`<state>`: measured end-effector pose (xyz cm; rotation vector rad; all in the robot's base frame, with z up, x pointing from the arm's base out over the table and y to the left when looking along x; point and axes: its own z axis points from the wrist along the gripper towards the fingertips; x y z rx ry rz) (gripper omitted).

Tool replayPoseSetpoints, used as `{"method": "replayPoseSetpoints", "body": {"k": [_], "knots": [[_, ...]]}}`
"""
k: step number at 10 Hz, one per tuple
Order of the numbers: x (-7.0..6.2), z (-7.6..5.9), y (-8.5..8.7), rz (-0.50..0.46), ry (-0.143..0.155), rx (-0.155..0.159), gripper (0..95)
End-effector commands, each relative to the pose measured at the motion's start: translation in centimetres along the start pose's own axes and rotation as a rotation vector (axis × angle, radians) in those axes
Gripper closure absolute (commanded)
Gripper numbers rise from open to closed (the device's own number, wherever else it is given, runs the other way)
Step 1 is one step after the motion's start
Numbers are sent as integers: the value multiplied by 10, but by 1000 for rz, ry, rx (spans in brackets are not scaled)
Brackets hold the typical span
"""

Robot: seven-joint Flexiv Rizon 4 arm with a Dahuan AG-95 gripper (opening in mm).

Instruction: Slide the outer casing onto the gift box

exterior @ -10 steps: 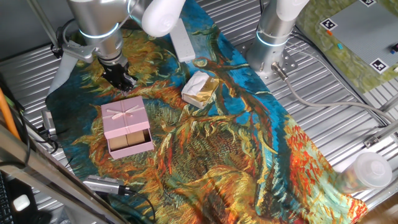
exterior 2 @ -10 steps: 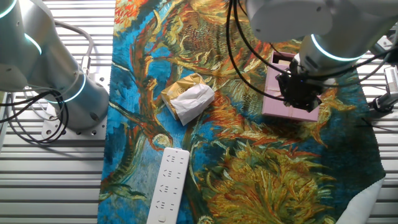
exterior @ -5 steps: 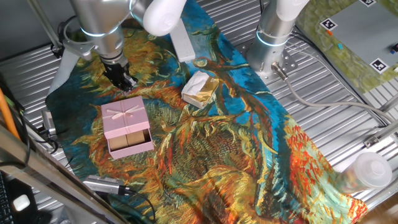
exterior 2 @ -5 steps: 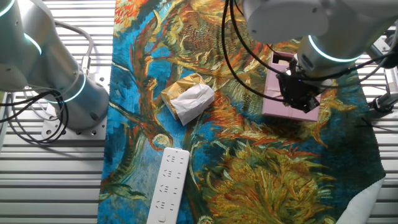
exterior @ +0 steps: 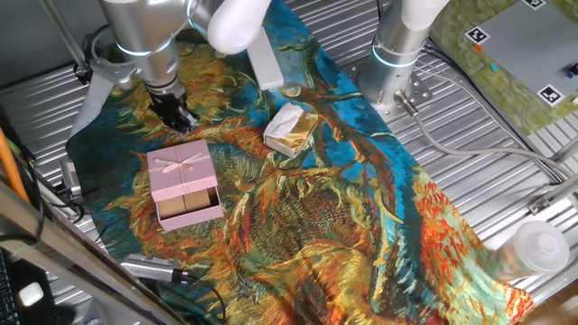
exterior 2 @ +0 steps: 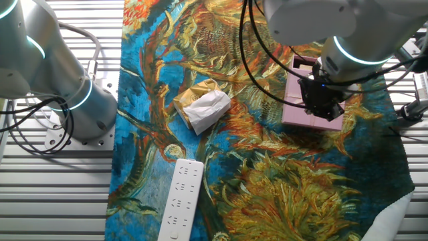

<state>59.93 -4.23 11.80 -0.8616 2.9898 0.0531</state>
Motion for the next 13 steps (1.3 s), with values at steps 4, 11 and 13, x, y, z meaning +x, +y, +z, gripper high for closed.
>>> {"method": "replayPoseSetpoints", "body": {"k": [4, 11, 13], "knots": [[16, -10, -40, -107, -7, -19, 950], [-5, 12, -92, -169, -18, -42, 950], [-15, 18, -97, -163, -13, -40, 950]]}}
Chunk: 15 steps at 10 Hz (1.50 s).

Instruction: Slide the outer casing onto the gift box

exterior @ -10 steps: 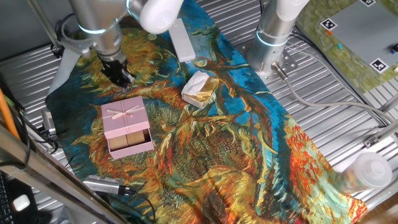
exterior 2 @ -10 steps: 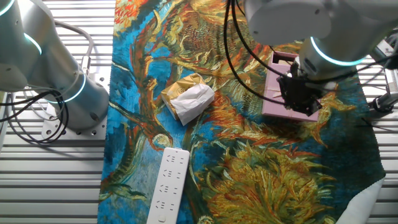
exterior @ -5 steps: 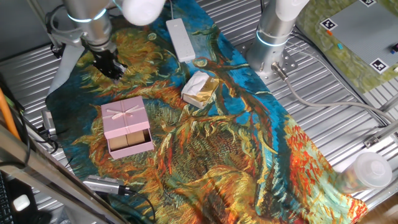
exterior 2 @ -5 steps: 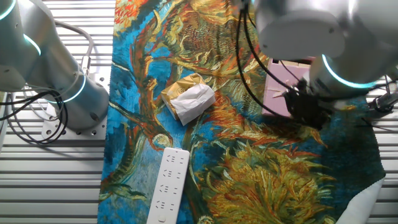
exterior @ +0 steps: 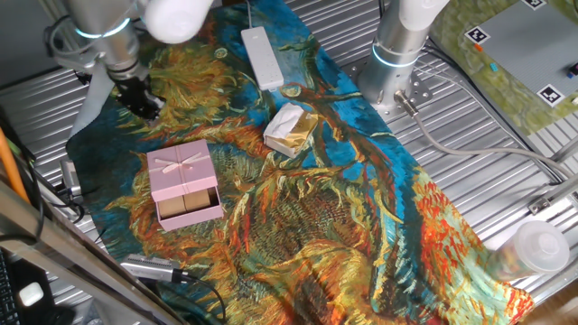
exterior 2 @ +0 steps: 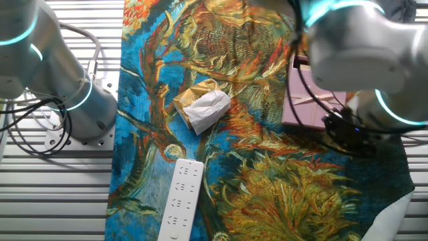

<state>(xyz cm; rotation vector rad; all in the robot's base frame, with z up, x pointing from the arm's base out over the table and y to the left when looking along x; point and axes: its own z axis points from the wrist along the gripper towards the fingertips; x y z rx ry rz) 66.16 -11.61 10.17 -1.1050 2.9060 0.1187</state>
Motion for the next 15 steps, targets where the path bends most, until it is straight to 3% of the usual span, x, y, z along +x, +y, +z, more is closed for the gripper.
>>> {"method": "replayPoseSetpoints", "body": {"k": [1, 4, 8, 15], "knots": [[-4, 7, -3, 5, -4, 3, 950], [-6, 23, -6, -3, -29, -13, 950], [-8, 34, -5, 3, -35, -23, 950], [-14, 40, 3, 41, -46, -38, 950]]}}
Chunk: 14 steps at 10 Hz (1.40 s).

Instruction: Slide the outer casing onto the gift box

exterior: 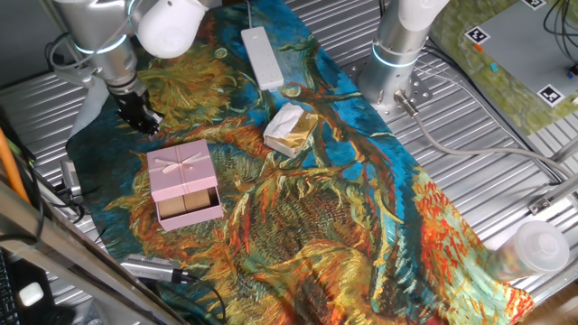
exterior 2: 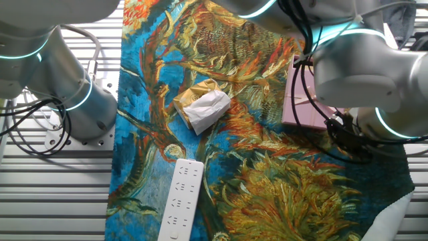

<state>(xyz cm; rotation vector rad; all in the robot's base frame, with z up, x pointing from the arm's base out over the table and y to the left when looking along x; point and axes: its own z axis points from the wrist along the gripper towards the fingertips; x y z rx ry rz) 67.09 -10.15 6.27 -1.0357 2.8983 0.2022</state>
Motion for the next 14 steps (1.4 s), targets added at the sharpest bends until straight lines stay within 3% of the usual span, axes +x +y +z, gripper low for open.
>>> {"method": "replayPoseSetpoints", "body": {"k": [1, 8, 14], "knots": [[1, 0, 0, -1, 4, 8, 950], [1, -1, 0, -21, 11, 7, 950], [1, -1, 0, -28, 54, 44, 950]]}}
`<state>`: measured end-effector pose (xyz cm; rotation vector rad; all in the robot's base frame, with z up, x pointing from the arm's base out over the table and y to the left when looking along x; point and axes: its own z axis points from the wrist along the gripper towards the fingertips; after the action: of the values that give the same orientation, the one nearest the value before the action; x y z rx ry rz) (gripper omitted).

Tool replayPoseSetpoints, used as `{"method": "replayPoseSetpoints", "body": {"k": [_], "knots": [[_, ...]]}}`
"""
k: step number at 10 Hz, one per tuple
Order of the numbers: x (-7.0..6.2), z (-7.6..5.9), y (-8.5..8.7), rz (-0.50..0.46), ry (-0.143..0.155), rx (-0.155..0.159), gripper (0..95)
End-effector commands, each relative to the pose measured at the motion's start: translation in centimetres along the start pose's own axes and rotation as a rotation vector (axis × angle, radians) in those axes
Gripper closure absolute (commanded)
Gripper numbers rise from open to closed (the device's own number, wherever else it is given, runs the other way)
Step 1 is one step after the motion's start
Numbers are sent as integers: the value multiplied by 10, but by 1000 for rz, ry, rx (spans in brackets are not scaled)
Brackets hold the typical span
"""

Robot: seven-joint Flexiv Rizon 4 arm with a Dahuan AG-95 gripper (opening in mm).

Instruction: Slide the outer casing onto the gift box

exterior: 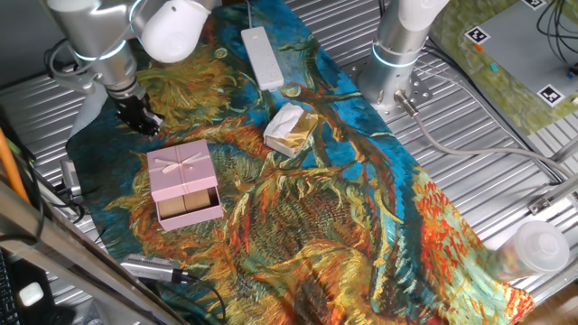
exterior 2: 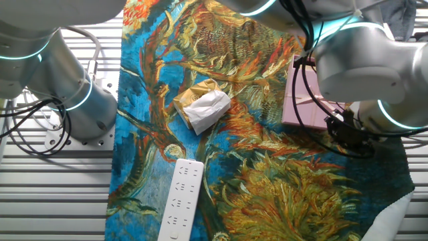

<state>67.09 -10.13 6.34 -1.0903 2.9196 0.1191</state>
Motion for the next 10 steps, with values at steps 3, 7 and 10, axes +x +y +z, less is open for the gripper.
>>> {"method": "replayPoseSetpoints", "body": {"k": [3, 7, 10], "knots": [[1, 0, 0, 5, -6, 0, 950], [1, 0, 0, 2, -8, -2, 950], [5, 7, 1, 5, -23, -13, 950]]}}
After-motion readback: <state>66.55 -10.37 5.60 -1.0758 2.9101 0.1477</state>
